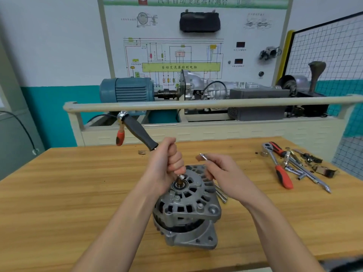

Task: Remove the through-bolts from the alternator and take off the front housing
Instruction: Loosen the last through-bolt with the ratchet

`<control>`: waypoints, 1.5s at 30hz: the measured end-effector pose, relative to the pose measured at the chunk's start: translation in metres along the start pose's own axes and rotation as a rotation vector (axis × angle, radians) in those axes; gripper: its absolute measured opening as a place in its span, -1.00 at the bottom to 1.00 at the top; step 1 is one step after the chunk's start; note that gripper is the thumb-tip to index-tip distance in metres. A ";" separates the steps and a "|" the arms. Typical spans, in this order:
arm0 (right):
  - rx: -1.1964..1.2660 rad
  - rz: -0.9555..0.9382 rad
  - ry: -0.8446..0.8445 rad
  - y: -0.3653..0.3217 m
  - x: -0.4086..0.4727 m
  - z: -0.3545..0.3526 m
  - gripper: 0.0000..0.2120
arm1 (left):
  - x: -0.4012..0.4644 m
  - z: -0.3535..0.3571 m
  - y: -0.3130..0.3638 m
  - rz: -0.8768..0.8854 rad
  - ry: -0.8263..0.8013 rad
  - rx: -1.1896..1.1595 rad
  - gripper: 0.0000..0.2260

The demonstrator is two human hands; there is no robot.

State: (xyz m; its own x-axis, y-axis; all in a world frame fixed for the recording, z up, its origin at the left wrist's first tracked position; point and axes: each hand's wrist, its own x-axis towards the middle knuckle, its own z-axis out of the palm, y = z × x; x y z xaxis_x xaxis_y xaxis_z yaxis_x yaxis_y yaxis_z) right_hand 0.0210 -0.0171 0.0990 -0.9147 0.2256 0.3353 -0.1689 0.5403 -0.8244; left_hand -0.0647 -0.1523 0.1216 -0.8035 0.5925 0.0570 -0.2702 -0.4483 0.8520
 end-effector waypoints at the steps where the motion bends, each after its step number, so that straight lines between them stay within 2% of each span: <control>1: -0.007 0.013 0.018 0.007 0.000 -0.006 -0.79 | 0.002 0.003 -0.003 0.001 0.002 0.039 -0.51; 5: -0.046 0.179 0.097 0.050 0.005 -0.030 -0.93 | 0.010 0.015 -0.003 0.032 0.016 0.272 -0.54; 9: -0.191 0.365 0.275 0.102 0.022 -0.033 -0.88 | 0.025 0.030 -0.001 0.060 -0.016 0.458 -0.58; 12: -0.289 0.469 0.381 0.134 0.035 -0.024 -0.95 | 0.038 0.038 -0.004 0.056 -0.035 0.501 -0.60; 17: -0.340 0.613 0.328 0.165 0.042 -0.009 -0.86 | 0.051 0.035 -0.017 -0.007 -0.025 0.490 -0.59; 25: -0.358 0.557 0.250 0.163 0.045 -0.001 -0.77 | 0.048 0.031 -0.020 -0.014 -0.044 0.508 -0.54; 27: -0.242 0.506 0.334 0.150 0.044 -0.006 -0.75 | 0.045 0.033 -0.020 -0.005 -0.048 0.550 -0.56; 30: 0.125 0.315 0.435 0.102 0.044 -0.019 -0.74 | 0.041 0.040 -0.018 0.023 -0.067 0.666 -0.64; 33: 0.511 0.034 0.318 0.037 0.040 -0.034 -0.64 | 0.034 0.050 -0.018 0.058 -0.123 0.826 -0.70; 35: 0.685 -0.071 0.237 0.001 0.038 -0.046 -0.52 | 0.030 0.060 -0.021 0.086 -0.163 0.967 -0.74; 36: 0.726 -0.094 0.248 -0.012 0.037 -0.051 -0.54 | 0.028 0.065 -0.024 0.118 -0.171 1.054 -0.75; 40: 0.691 -0.040 0.505 -0.024 0.026 -0.065 -0.83 | 0.024 0.088 -0.039 0.195 -0.157 1.296 -0.72; 42: 0.776 -0.001 0.535 -0.014 0.019 -0.075 -0.88 | 0.018 0.100 -0.047 0.164 -0.201 1.305 -0.74; 45: 0.984 0.094 0.517 0.008 0.010 -0.091 -0.87 | 0.004 0.118 -0.067 0.128 -0.253 1.189 -0.76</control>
State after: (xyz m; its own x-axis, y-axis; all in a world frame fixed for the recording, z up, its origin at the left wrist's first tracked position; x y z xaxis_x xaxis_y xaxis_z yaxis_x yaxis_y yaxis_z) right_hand 0.0439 0.0630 0.1374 -0.7148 0.6660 0.2136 -0.5339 -0.3223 -0.7817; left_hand 0.0121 -0.0410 0.1263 -0.6270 0.7620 0.1618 0.5629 0.2997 0.7703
